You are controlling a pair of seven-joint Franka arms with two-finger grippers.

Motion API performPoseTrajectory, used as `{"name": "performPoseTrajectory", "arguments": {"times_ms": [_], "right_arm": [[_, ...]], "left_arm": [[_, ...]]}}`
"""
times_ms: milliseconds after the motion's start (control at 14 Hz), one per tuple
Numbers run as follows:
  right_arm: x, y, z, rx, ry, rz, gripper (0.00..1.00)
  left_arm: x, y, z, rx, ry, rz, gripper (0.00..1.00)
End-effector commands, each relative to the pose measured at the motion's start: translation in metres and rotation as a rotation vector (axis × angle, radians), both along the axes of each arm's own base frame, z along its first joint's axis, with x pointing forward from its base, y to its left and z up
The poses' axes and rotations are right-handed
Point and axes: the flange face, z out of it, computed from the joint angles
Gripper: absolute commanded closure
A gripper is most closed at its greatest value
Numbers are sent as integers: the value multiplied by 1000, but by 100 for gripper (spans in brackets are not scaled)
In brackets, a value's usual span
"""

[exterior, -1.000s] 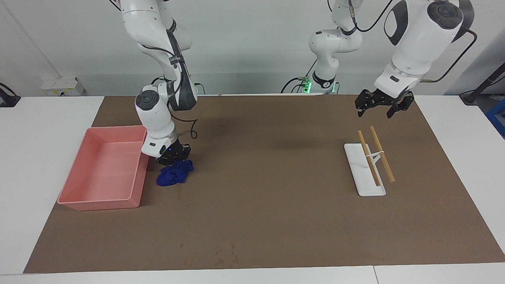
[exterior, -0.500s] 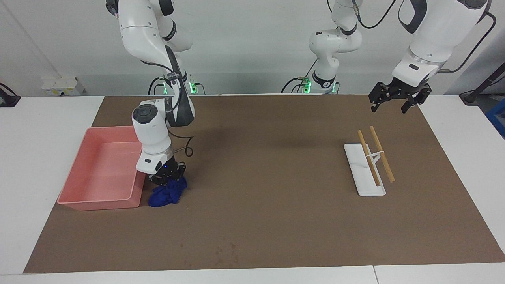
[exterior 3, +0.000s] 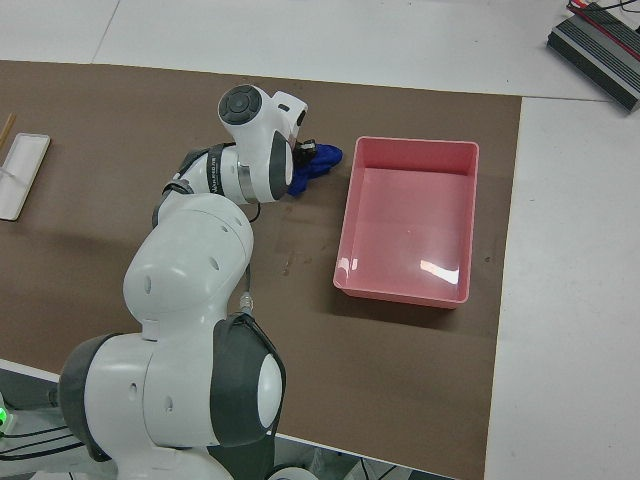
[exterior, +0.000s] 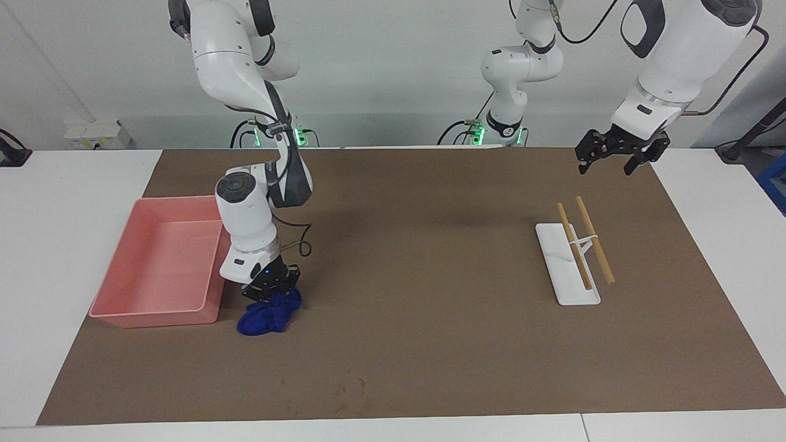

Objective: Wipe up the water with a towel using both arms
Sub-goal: 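Carry the blue cloth with the right gripper toward the pink bin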

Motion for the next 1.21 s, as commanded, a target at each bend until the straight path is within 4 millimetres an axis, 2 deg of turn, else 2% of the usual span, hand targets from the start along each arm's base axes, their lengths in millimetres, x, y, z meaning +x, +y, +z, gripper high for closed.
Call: {"name": "performPoseTrajectory", "arguments": {"times_ms": [0,214,429,571,643,929,1000,1143], "right_arm": [[9,38,9,141,-4,-124,100],[8,40,7,246,38,-225,100],[8,13,-3,200,40,-131,100],[11,-20,-7,146,21,-29,100],[12,-28,-8,128,17,5,100],[-3,-32,-22,118,63,-8,100],[-8,-34,-26,118,97,-19,100],[-15,-42,-24,119,196,-28,100]], "left_arm": [[-8,2,2,1,-8,-11,0],[-10,-3,1,2,2,-21,0],[-10,0,3,1,-19,-8,0],[-12,4,-2,0,-22,-13,0],[-12,3,-1,2,-27,-11,0],[-10,1,9,-4,-43,-17,0],[-9,0,16,-23,-53,-14,0],[-9,0,17,-36,-52,-10,0]]}}
